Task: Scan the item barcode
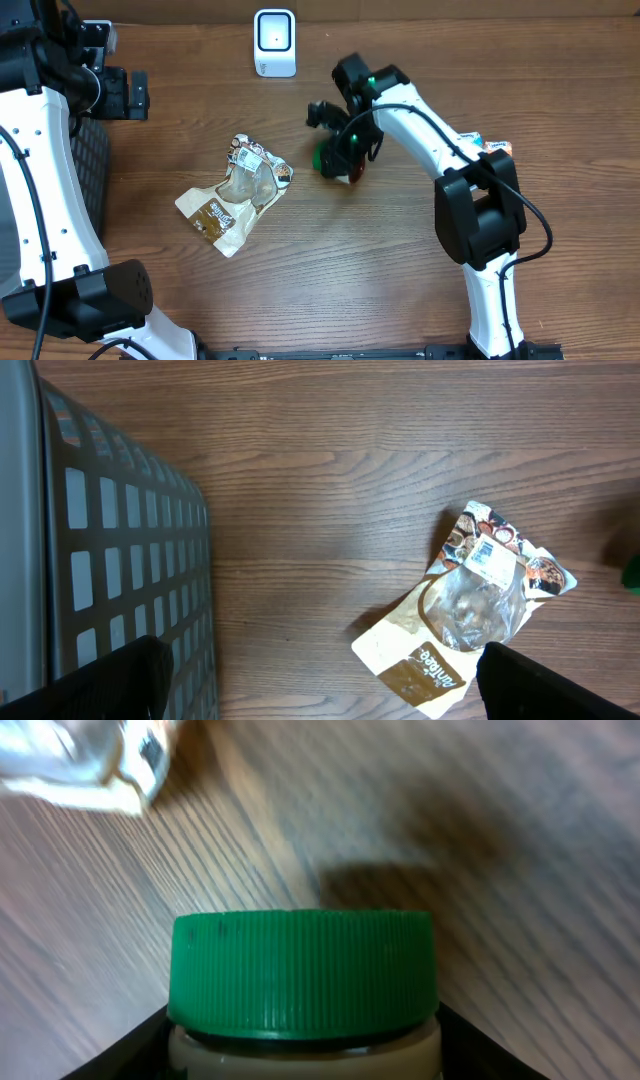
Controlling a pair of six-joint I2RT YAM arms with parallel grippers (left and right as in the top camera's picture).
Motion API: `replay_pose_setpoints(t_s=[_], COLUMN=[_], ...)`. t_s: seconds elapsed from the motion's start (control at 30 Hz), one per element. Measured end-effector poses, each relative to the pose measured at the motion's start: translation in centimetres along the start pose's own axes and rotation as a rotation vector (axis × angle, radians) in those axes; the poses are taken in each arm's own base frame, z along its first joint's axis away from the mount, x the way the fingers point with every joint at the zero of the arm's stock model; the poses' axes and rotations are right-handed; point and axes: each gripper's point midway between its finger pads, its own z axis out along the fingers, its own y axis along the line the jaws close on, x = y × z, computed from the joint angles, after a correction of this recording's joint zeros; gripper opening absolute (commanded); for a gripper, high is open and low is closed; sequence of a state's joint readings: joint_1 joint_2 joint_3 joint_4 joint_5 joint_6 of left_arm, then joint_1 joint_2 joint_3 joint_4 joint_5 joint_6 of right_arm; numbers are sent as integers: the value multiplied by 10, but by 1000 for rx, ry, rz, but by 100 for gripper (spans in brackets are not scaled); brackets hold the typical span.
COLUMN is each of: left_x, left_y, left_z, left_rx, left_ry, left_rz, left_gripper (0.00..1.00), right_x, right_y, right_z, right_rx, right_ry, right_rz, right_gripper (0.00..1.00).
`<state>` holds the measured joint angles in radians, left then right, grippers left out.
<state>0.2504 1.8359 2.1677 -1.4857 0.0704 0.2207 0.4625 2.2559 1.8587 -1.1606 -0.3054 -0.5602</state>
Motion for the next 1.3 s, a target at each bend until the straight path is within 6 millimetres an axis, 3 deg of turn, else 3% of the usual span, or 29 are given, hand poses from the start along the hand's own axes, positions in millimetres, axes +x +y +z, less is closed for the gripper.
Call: replay_pose_setpoints(t_s=[0.1,0.17,0.23,0.5,0.57,0.77,0.8,0.83,1.07,1.17,1.3], left_x=[0,0,0,0,0,0,0,0,0,0,0], left_y=[0,0,0,0,0,0,0,0,0,0,0], left_z=[0,0,0,0,0,0,0,0,0,0,0], left_rx=[0,0,0,0,0,0,0,0,0,0,0], left_ry=[0,0,0,0,0,0,0,0,0,0,0], left_rz=[0,0,0,0,0,0,0,0,0,0,0], left_gripper=[100,99,100,100,99,100,100,100,100,100,99], right_x=[1,-4,-8,-8,-9,-37,-41,-44,-39,-37,-42], right_y=[-2,-5,-8,-14,-13,-11,-11,-10,-12,-7,5], right_z=[8,8,8,6,0,-44,-51,-56,-65,-63,-59], right_rx=[8,21,34,66,67,87,90,90,119,130,140], right_ry=[-3,-24,-39,-35,-32,-104,-122,-133,-134,-110,-84], right_rz=[-45,-66,-81,27,87,296,341,378,646,583,296], right_gripper=[70,81,85,88,85,84,86,100,100,100,97])
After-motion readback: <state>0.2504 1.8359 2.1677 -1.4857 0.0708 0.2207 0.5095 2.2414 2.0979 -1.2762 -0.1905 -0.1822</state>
